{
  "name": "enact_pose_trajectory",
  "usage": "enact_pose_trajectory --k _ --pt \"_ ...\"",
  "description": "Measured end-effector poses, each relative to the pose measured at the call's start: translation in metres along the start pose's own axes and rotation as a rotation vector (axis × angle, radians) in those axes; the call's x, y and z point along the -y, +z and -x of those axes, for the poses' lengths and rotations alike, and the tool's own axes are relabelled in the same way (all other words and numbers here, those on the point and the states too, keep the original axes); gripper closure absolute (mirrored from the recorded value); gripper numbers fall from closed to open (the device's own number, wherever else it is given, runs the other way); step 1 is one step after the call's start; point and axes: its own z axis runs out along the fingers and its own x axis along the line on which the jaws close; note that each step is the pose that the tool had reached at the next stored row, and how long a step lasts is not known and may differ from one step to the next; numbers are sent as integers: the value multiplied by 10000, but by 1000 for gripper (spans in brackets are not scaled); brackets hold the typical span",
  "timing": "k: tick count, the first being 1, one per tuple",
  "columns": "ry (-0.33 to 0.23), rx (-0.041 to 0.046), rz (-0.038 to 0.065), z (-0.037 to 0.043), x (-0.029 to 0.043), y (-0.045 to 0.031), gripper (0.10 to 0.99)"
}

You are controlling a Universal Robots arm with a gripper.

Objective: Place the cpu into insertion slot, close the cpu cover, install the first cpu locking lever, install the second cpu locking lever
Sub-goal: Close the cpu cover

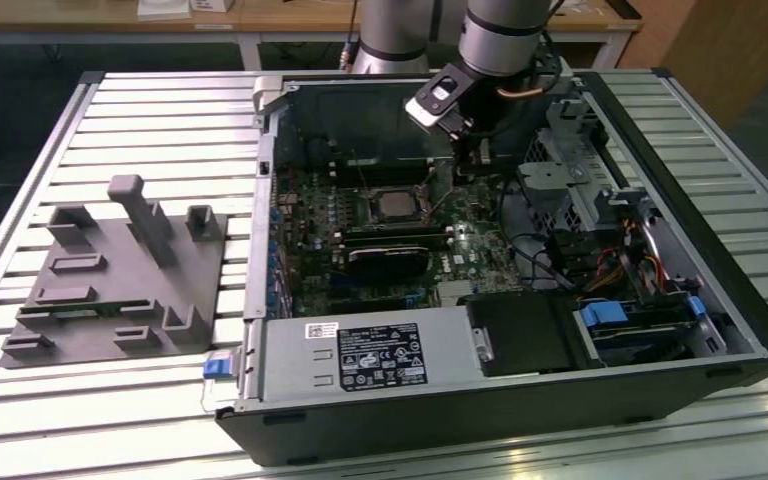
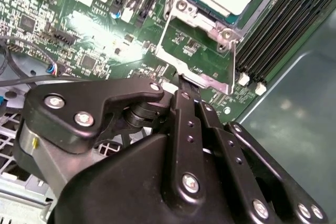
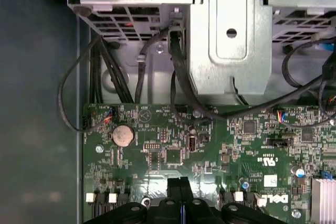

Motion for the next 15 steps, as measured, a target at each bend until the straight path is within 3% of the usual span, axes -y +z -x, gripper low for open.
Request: enact_pose_trajectory --k 15 --pt "-1 -1 164 2 306 6 980"
